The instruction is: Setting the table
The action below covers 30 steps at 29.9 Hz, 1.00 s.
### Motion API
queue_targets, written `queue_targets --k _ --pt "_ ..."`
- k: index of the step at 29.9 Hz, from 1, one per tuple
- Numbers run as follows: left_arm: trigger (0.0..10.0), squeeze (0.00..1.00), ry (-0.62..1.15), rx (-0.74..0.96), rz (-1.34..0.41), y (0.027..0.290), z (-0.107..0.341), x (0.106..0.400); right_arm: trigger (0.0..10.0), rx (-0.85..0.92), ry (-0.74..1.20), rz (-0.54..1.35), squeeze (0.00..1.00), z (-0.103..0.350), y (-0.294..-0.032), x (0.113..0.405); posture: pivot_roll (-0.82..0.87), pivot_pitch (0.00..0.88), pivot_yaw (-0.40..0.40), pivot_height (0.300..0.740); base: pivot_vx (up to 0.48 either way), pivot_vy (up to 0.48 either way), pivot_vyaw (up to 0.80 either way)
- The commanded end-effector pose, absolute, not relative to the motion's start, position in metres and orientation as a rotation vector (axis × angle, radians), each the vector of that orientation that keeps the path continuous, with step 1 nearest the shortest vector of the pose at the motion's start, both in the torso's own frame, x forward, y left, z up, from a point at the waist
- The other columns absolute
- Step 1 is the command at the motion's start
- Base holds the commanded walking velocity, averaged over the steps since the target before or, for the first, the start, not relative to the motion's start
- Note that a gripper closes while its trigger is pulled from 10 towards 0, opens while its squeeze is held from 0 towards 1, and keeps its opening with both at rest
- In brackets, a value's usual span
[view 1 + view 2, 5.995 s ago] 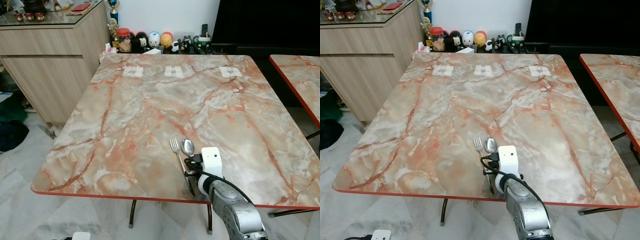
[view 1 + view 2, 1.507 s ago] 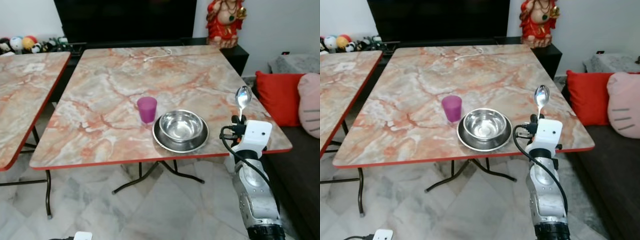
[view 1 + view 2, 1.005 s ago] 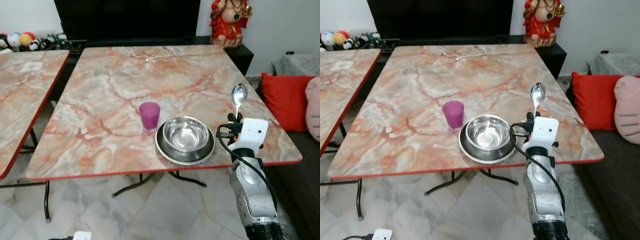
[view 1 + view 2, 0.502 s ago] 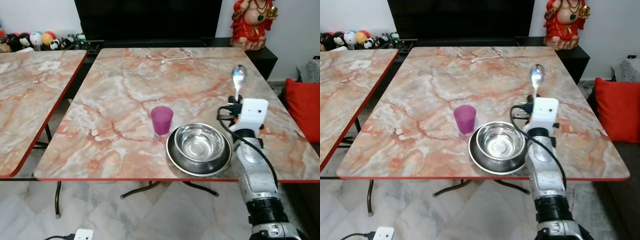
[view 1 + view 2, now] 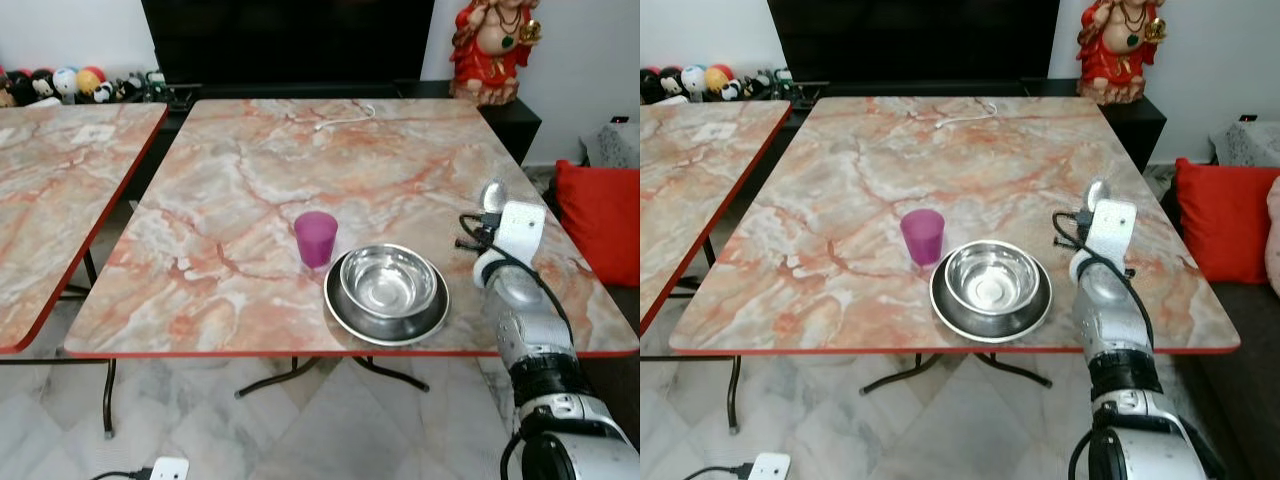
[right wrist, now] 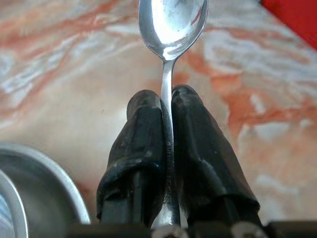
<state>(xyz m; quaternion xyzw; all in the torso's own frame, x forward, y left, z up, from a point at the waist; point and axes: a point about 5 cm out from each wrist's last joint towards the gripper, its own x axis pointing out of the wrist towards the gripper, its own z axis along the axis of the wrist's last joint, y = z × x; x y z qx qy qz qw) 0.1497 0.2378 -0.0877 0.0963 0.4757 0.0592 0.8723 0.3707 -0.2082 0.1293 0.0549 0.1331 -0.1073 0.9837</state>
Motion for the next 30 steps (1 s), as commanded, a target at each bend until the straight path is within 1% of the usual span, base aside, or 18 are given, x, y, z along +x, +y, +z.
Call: queue_targets --k 1,6,10,18,30 --pt "10.0 0.0 1.012 0.182 0.134 0.237 -0.09 0.144 10.0 0.107 0.257 -0.21 0.0 0.139 -0.208 0.376 -0.08 0.036 0.007 0.74 0.0 0.0 0.0" --pt "10.0 0.0 1.016 0.183 0.135 0.238 -0.091 0.143 10.0 0.111 0.265 -0.228 0.0 0.138 -0.212 0.377 -0.08 0.038 0.011 0.74 0.0 0.0 0.0" --pt "10.0 0.0 1.017 0.184 0.134 0.239 -0.09 0.143 10.0 0.104 0.32 -0.153 0.0 0.126 -0.207 0.376 -0.08 0.04 0.011 0.74 0.0 0.0 0.0" --pt "10.0 0.0 1.014 0.183 0.137 0.241 -0.089 0.143 10.0 0.103 0.37 -0.161 0.0 0.11 -0.21 0.371 -0.07 0.042 0.009 0.74 0.0 0.0 0.0" --pt "10.0 0.0 1.015 0.188 0.137 0.241 -0.089 0.143 10.0 0.034 0.389 -0.174 0.0 0.1 -0.21 0.367 -0.07 0.045 0.013 0.74 0.0 0.0 0.0"
